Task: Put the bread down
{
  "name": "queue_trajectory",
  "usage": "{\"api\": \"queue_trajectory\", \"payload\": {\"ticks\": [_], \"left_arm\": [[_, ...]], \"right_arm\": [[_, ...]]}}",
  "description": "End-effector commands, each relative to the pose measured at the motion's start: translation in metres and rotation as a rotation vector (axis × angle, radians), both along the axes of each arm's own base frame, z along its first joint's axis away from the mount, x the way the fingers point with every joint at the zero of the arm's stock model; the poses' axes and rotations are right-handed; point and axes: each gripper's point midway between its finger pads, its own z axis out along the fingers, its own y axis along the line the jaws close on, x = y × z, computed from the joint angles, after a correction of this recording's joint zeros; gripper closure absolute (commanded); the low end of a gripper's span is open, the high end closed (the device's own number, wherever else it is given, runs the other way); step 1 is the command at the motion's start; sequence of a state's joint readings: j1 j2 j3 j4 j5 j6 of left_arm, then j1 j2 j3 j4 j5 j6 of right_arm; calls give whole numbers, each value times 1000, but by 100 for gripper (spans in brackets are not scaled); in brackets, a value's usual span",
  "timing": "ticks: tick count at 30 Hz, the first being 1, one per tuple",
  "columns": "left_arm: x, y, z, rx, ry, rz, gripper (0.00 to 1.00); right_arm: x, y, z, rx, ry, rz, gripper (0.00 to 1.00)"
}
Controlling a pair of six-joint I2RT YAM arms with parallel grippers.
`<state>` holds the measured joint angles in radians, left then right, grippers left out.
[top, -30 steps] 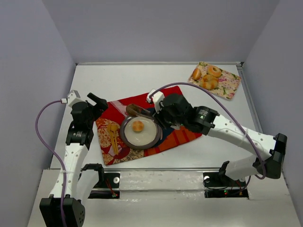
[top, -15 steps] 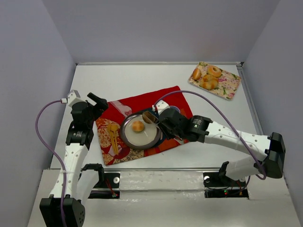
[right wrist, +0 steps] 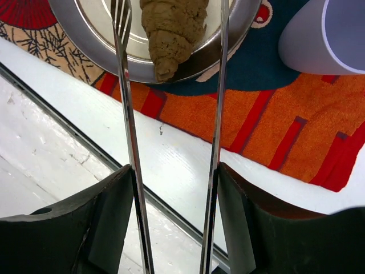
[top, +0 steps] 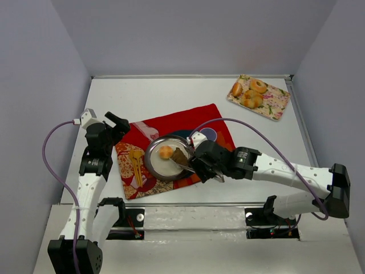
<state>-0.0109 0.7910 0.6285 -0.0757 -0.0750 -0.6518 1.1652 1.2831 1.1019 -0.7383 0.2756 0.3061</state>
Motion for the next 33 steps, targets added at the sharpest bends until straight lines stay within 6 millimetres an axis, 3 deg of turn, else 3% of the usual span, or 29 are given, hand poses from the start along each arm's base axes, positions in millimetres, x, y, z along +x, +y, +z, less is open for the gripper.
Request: {"api": "queue_trajectory", "payload": {"ticks": [1, 8, 12, 23, 28, 29, 32, 33], "left_arm": [[0, 1, 9, 8, -50, -1, 1], [1, 1, 10, 8, -52, 0, 1], [0, 1, 10, 9, -53, -3, 1], [0, 0, 12, 8, -61, -9, 1], [-1, 0, 14, 8, -67, -9, 1], [-1, 0, 15, 8, -68, -9, 1], [-2, 0, 16, 8, -73, -9, 1], [-2, 0, 16, 8, -73, -9, 1]], "right_arm": [[-5, 10, 17, 84, -5, 16, 36], [-1, 19, 38, 140, -39, 32, 39], [10, 21, 61, 201, -85, -33, 43], [52, 24, 148, 394, -325, -208, 49], [101, -22, 181, 418, -432, -385, 55], [124, -45, 183, 412, -446, -466, 57], [153, -86, 183, 391, -469, -596, 59], [168, -111, 182, 378, -481, -669, 59]]}}
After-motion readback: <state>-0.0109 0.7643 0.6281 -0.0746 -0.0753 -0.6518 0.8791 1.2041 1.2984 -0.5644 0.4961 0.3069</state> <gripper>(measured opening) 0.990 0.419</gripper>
